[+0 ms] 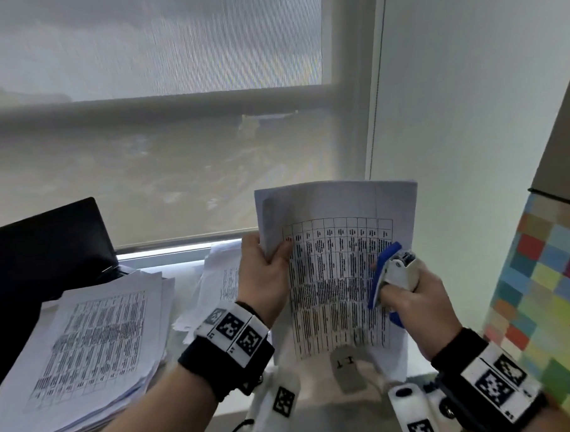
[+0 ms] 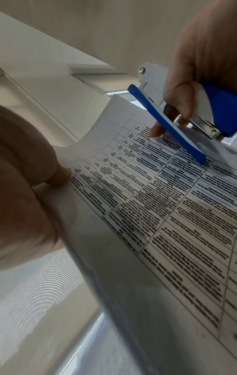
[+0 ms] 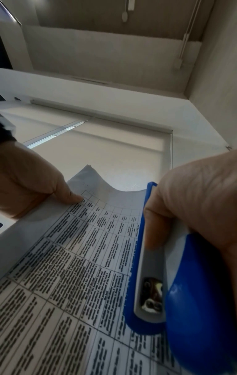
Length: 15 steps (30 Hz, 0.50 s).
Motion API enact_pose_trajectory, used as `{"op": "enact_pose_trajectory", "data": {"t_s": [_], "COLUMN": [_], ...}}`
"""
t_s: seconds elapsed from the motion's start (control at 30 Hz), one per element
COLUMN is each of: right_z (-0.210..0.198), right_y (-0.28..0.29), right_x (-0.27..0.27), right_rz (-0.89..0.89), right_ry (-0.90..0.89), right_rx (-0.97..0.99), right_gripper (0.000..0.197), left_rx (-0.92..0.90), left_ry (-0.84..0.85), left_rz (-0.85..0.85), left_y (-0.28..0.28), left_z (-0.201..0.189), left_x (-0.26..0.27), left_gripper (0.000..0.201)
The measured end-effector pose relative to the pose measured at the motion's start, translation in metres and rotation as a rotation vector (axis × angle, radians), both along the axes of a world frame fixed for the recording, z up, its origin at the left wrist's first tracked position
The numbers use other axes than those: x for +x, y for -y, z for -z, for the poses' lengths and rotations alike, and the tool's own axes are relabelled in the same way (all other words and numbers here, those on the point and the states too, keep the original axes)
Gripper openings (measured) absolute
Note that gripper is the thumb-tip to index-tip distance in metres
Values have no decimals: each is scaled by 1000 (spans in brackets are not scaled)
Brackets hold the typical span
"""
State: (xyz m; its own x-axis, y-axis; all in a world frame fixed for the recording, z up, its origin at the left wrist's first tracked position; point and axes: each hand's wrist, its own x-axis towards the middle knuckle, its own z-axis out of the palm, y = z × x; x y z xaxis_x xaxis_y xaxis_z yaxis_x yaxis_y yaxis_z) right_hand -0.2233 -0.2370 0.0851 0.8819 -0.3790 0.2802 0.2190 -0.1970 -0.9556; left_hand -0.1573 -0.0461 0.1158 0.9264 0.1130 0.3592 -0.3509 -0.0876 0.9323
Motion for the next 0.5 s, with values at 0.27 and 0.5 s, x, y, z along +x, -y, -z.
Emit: {"op": "enact_pose_trajectory", "data": {"t_s": [0.27,0.5], "right_z": [-1,-27], "right_y": [-3,14], "right_x": [0,12], "right_rz": [-10,41], "right_ry": [-9,90], "right_rx": [3,8], "right_gripper": [33,24], "left_rx": [-18,-45], "left_ry": [-15,-4], "left_rz": [16,43], "left_y": [-1,-3], "left_z": [3,6], "left_x": [1,4], "left_gripper": [20,13]}}
